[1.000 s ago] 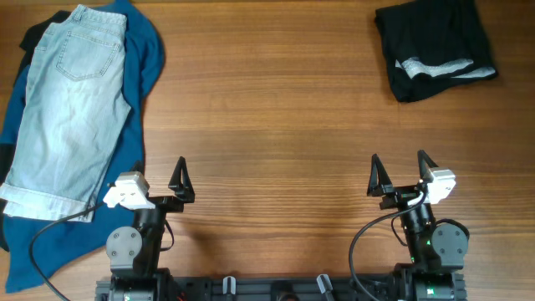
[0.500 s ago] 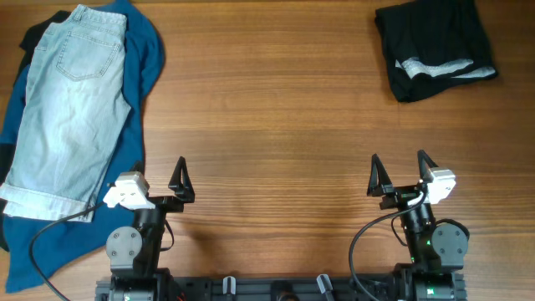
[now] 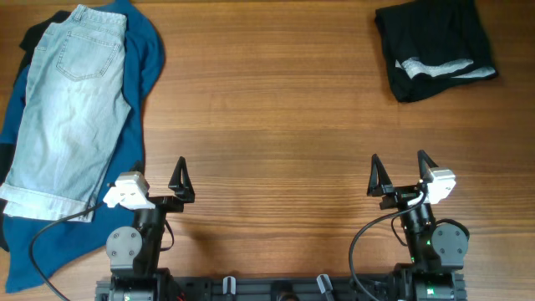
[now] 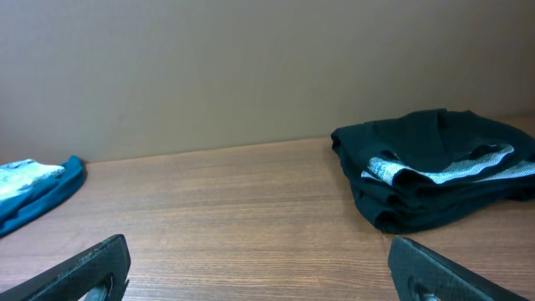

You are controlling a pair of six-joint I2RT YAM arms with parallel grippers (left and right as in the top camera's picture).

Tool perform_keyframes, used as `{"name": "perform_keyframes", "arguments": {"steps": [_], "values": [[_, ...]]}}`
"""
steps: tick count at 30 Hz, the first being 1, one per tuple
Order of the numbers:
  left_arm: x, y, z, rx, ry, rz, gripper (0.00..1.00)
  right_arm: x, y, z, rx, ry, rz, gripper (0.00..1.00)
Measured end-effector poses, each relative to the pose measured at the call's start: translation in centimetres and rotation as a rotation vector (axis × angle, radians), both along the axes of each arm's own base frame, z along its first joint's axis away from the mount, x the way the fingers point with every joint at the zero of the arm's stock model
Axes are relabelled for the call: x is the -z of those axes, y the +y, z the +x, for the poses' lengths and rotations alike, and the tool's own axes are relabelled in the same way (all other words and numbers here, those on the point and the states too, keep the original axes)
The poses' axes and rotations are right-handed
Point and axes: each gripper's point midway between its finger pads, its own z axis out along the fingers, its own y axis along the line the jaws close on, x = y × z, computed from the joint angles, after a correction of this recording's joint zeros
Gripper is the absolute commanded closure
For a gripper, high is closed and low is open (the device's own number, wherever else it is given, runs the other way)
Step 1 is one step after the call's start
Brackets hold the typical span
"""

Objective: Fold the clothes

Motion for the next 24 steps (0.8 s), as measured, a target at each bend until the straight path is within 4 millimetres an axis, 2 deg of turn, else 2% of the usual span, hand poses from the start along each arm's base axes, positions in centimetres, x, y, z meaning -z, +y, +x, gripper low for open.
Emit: {"name": "perform_keyframes", "arguments": {"steps": [8, 12, 17, 20, 24], "values": [[-0.9, -0.2, 0.0, 0.011, -0.038, 0.0, 0.0, -2.5, 0.0, -0.1, 0.0, -0.104, -0.005, 0.0], [-2.6, -0.9, 0.0, 0.052, -0.107, 0.0, 0.0, -3.4, 0.3, -0.3, -0.015, -0.143, -0.029, 0.0], [-2.9, -1.3, -0.1, 0.073, -0.093, -0.001, 0.0, -3.9, 0.6, -0.4, -0.033, -0.157, -0.037, 0.0], [-4.3, -1.3, -0.1, 0.078, -0.063, -0.003, 0.0, -5.3, 0.7, -0.5, -0.037, -0.176, -0.04, 0.0], [-6.7, -1.4, 0.5, 0.082, -0.002, -0.006, 0.0, -8.7, 1.0, -0.1, -0.057, -0.186, -0.053, 0.0]]}}
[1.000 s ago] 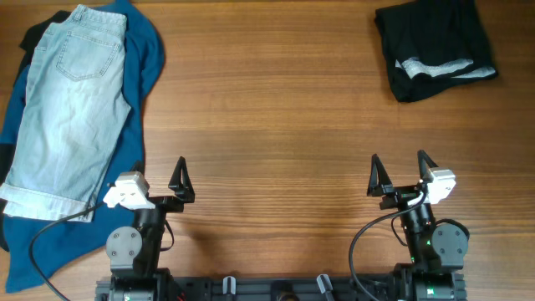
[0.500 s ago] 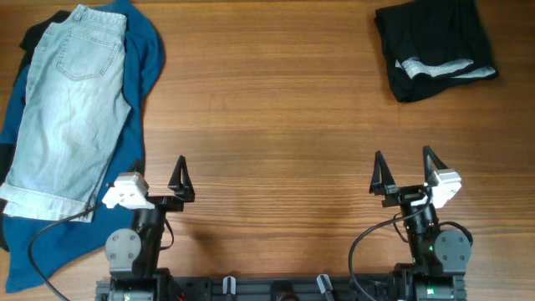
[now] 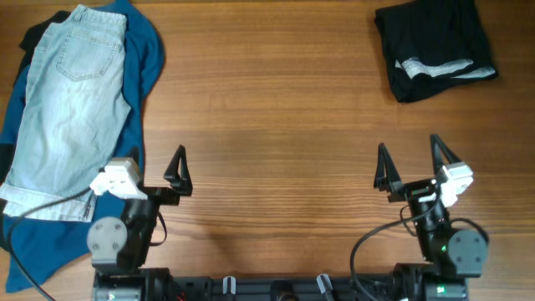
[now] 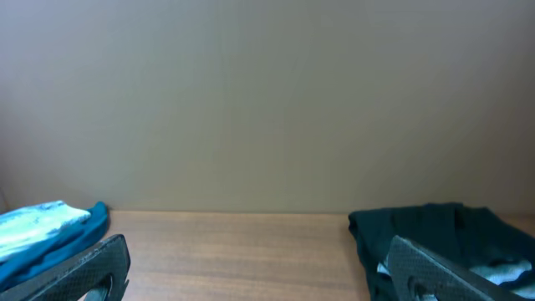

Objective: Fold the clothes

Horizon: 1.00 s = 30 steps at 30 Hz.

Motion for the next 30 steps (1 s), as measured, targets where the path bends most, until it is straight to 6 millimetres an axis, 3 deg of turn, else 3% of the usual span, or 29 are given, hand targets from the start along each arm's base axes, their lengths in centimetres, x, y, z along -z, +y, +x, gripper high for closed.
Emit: {"name": "perform_keyframes", "arguments": {"steps": [5, 9, 12, 15, 19, 23, 25, 28, 30], "values": [[-2.1, 0.0, 2.0, 0.0, 0.122, -0.001, 0.0, -3.4, 1.3, 3.1, -0.077, 0.079, -0.044, 0.0], [-3.3, 0.0, 3.7, 0.0, 0.296, -0.002, 0.0, -4.2, 2.3, 7.0, -0.15, 0.2, -0.046, 0.0], [-3.9, 0.0, 4.7, 0.001, 0.441, 0.0, 0.0, -3.0, 2.6, 10.9, -0.183, 0.37, -0.033, 0.0], [-3.9, 0.0, 5.4, 0.002, 0.598, 0.0, 0.0, -0.4, 2.6, 13.6, -0.2, 0.59, -0.014, 0.0], [-5.8, 0.1, 8.1, 0.003, 0.644, 0.002, 0.0, 2.1, 2.5, 15.9, -0.221, 0.815, -0.042, 0.0], [-5.2, 0.5, 10.7, 0.009, 0.623, 0.039, 0.0, 3.6, 3.0, 17.3, -0.263, 0.862, -0.05, 0.0], [-4.3, 1.7, 11.7, -0.009, 0.644, 0.047, 0.0, 4.2, 3.2, 17.4, -0.274, 0.88, -0.029, 0.0], [-2.0, 7.8, 14.3, -0.142, 0.713, 0.01, 0.0, 4.7, 3.4, 17.5, -0.276, 0.91, 0.021, 0.0], [0.0, 12.9, 15.8, -0.239, 0.762, -0.025, 0.0, 4.8, 3.5, 17.5, -0.279, 0.92, 0.037, 0.0]]}}
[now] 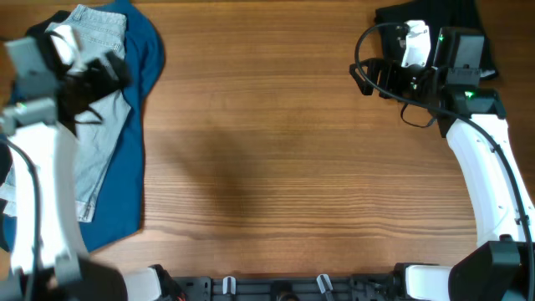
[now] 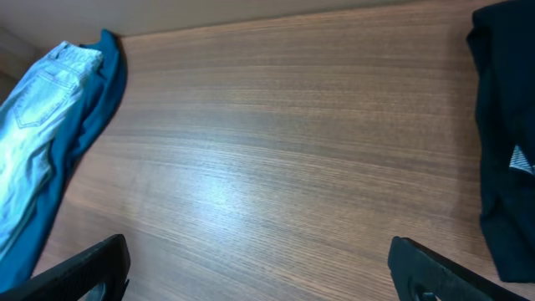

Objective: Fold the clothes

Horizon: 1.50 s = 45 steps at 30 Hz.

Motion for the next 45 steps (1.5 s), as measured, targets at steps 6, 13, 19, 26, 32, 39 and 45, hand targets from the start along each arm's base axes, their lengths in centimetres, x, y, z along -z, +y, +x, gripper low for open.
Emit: {"name": "perform_keyframes", "arguments": {"steps": [6, 13, 19, 26, 32, 39, 45], "values": [[6.2, 14.1, 4.4, -0.191, 0.025, 0.088, 0.0, 1.0, 0.1, -0.9, 0.005, 0.067, 0.012, 0.01], [14.6, 18.1, 5.2, -0.099, 0.152, 0.23, 0.05, 2.0, -0.2, -2.0, 0.019, 0.135, 0.0, 0.01], [16.4, 21.6, 4.0, -0.127, 0.173, 0.281, 0.07, 2.3, -0.6, -2.1, 0.036, 0.144, -0.019, 0.02], [16.3, 24.8, 2.0, -0.178, 0.154, 0.264, 0.17, 2.3, -0.7, -2.0, 0.051, 0.151, -0.015, 0.04], [20.0, 23.3, 2.0, -0.118, 0.186, 0.172, 0.6, 2.3, -0.7, -2.0, 0.064, 0.155, -0.004, 0.06], [20.2, 21.8, 2.6, -0.08, 0.189, 0.147, 0.96, 2.2, -0.7, -1.8, 0.067, 0.149, -0.002, 0.09], [19.6, 21.2, 2.9, -0.148, 0.181, 0.098, 0.96, 2.1, -0.7, -1.7, 0.068, 0.146, 0.0, 0.12]]}}
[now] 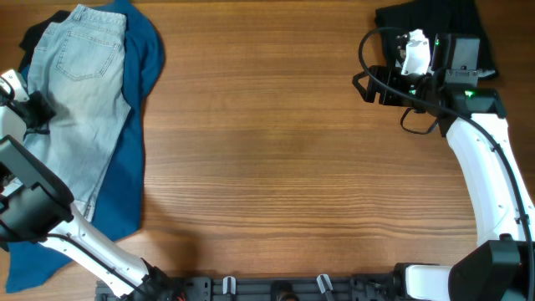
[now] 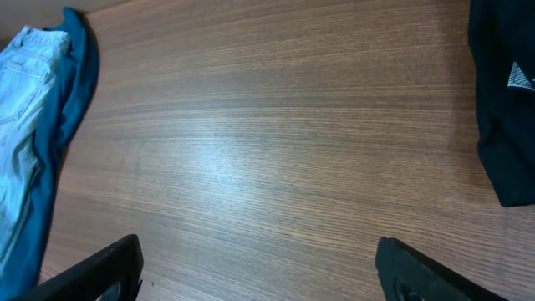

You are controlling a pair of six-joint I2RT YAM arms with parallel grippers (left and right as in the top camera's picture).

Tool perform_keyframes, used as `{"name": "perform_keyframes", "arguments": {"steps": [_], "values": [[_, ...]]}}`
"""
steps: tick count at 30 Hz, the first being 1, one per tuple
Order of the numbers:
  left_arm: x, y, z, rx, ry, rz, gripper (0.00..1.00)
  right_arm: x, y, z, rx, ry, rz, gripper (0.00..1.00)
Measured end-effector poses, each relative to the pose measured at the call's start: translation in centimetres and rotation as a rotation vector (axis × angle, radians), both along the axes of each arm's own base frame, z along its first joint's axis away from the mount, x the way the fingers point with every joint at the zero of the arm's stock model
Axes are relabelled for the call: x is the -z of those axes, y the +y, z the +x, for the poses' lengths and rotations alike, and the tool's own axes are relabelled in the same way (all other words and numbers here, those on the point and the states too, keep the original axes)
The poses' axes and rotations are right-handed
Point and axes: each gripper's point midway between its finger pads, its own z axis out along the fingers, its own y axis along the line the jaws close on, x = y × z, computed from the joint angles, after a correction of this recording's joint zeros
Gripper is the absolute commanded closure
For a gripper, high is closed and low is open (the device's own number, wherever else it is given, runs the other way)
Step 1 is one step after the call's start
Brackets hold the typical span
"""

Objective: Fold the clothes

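Note:
Pale denim shorts (image 1: 75,92) lie flat at the far left on a teal garment (image 1: 142,75), with a black piece (image 1: 35,35) showing under them. The wrist view catches the shorts (image 2: 21,100) and the teal edge (image 2: 79,75). My left gripper (image 1: 35,109) hovers at the shorts' left edge; its jaws are not clear. A folded black garment (image 1: 393,15) sits at the far right, partly under my right arm, and shows again as the black garment (image 2: 506,100). Beside it, over bare wood, my right gripper (image 1: 374,82) (image 2: 259,272) is open and holds nothing.
The wooden table (image 1: 267,167) stretches bare between the two clothing piles. My left arm's links (image 1: 33,209) loom large over the near left corner, covering the lower part of the teal garment. A cable loops off the right wrist (image 1: 361,58).
My left gripper was over the top of the shorts and is now lower, at their left edge. The right gripper has shifted only slightly beside the black garment. No cloth has moved.
Both arms sat folded at the near edge with grippers open. They then rose a little. After that the left arm was out over the shorts and the right beside the black garment. Now both are still there, and the clothes lie as before.

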Motion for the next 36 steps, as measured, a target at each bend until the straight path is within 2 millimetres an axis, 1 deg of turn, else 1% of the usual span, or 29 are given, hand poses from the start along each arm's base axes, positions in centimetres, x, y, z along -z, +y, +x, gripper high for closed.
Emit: {"name": "perform_keyframes", "arguments": {"steps": [2, 3, 6, 9, 10, 12, 14, 15, 17, 18, 19, 20, 21, 22, 24, 25, 27, 28, 29, 30, 32, 33, 35, 36], "values": [[-1.3, -1.0, 0.2, -0.021, -0.014, -0.028, 0.96, -0.1, 0.0, 0.1, 0.0, -0.006, -0.001, 0.13], [-2.4, -1.8, 0.4, -0.024, -0.026, -0.041, 0.96, -0.2, 0.0, 0.2, 0.001, -0.014, -0.001, 0.14], [-8.1, -6.1, 1.8, 0.023, -0.106, -0.079, 0.96, -0.6, 0.0, 0.8, 0.004, -0.04, 0.002, 0.16], [-13.1, -11.8, 2.6, 0.124, -0.167, -0.115, 0.96, -0.8, 0.0, 1.0, 0.012, -0.05, 0.008, 0.19], [-14.9, -14.8, 2.9, 0.177, -0.185, -0.133, 0.96, -0.9, 0.0, 1.0, 0.014, -0.05, 0.01, 0.2], [-16.7, -19.7, 3.3, 0.269, -0.198, -0.158, 0.96, -0.9, 0.0, 1.1, 0.016, -0.051, 0.011, 0.21], [-17.5, -24.9, 3.7, 0.368, -0.197, -0.187, 0.96, -1.0, 0.0, 1.1, 0.018, -0.052, 0.013, 0.22], [-17.6, -29.3, 4.0, 0.446, -0.191, -0.219, 0.96, -1.2, -0.1, 1.2, 0.019, -0.056, 0.013, 0.22], [-17.6, -34.8, 3.9, 0.54, -0.175, -0.251, 0.96, -1.9, -0.4, 1.5, 0.026, -0.072, 0.012, 0.22], [-17.6, -38.0, 3.6, 0.596, -0.171, -0.264, 0.96, -2.4, -0.7, 1.6, 0.034, -0.084, 0.011, 0.22], [-17.7, -40.2, 3.4, 0.641, -0.171, -0.272, 0.96, -2.7, -1.2, 1.6, 0.045, -0.092, 0.011, 0.22], [-17.8, -43.2, 2.9, 0.698, -0.17, -0.279, 0.96, -3.0, -1.6, 1.6, 0.056, -0.098, 0.011, 0.22], [-17.9, -45.3, 2.5, 0.739, -0.169, -0.287, 0.96, -3.4, -2.1, 1.5, 0.071, -0.104, 0.012, 0.22], [-18.1, -49.0, 1.6, 0.81, -0.172, -0.302, 0.96, -3.9, -3.0, 1.3, 0.092, -0.115, 0.01, 0.22], [-18.2, -54.0, -0.1, 0.89, -0.172, -0.338, 0.96, -4.8, -4.6, 0.9, 0.135, -0.129, 0.009, 0.22], [-18.2, -55.7, -0.6, 0.91, -0.173, -0.352, 0.96, -5.1, -5.3, 0.7, 0.155, -0.132, 0.01, 0.22], [-18.2, -58.5, -1.3, 0.928, -0.183, -0.368, 0.96, -5.6, -6.8, 0.3, 0.188, -0.142, 0.015, 0.22], [-17.9, -59.8, -1.5, 0.934, -0.186, -0.376, 0.94, -5.9, -7.2, 0.3, 0.194, -0.147, 0.024, 0.22], [-17.8, -60.7, -1.6, 0.937, -0.193, -0.379, 0.79, -5.9, -7.4, 0.2, 0.198, -0.147, 0.029, 0.22], [-17.7, -61.3, -1.6, 0.937, -0.199, -0.383, 0.62, -5.9, -7.5, 0.2, 0.199, -0.146, 0.034, 0.22], [-17.9, -61.7, -1.3, 0.931, -0.217, -0.385, 0.26, -5.9, -7.3, 0.1, 0.191, -0.143, 0.044, 0.21], [-18.1, -61.7, -1.2, 0.928, -0.227, -0.387, 0.16, -5.9, -7.3, 0.1, 0.189, -0.143, 0.046, 0.21], [-18.1, -61.6, -1.1, 0.915, -0.228, -0.389, 0.07, -5.9, -7.2, 0.0, 0.187, -0.14, 0.049, 0.21], [-18.0, -61.6, -1.1, 0.914, -0.224, -0.387, 0.04, -5.9, -7.2, 0.0, 0.186, -0.139, 0.05, 0.21]]}}
